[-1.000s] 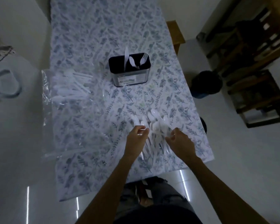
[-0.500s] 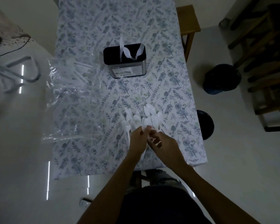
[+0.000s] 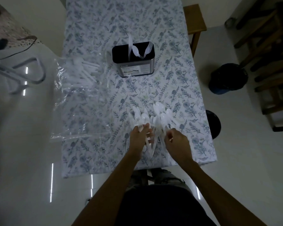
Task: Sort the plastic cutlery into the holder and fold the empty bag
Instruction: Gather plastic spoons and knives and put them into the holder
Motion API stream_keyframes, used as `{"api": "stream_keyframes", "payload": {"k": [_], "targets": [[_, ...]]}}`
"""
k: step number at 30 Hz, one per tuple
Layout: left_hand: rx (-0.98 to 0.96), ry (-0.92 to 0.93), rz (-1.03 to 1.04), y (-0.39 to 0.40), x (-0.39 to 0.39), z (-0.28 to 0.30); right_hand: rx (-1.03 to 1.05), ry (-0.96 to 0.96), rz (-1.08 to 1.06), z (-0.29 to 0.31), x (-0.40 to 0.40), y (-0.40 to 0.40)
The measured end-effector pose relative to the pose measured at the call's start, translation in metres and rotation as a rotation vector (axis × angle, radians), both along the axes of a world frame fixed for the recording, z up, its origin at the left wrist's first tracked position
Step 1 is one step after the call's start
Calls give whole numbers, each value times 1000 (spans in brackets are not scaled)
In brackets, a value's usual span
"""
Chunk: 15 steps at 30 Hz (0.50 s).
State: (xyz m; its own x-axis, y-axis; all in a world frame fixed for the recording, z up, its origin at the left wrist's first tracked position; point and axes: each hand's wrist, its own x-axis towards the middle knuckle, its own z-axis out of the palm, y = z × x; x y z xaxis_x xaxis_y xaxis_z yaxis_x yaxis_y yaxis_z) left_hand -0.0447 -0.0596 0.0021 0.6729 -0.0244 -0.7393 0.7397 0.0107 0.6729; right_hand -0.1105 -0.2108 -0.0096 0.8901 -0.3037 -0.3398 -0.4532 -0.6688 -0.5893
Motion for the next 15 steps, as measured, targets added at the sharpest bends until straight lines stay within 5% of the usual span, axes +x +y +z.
{"api": "stream_keyframes", "payload": {"k": [4, 11, 15], "targets": [[-93, -50, -56, 11, 7, -2, 272, -123, 37, 18, -2, 35], [4, -148, 16, 65, 26, -25, -57, 139, -135, -5, 6, 61], [-9, -94, -52, 80, 30, -30, -38, 109, -217, -6, 0, 66]]}}
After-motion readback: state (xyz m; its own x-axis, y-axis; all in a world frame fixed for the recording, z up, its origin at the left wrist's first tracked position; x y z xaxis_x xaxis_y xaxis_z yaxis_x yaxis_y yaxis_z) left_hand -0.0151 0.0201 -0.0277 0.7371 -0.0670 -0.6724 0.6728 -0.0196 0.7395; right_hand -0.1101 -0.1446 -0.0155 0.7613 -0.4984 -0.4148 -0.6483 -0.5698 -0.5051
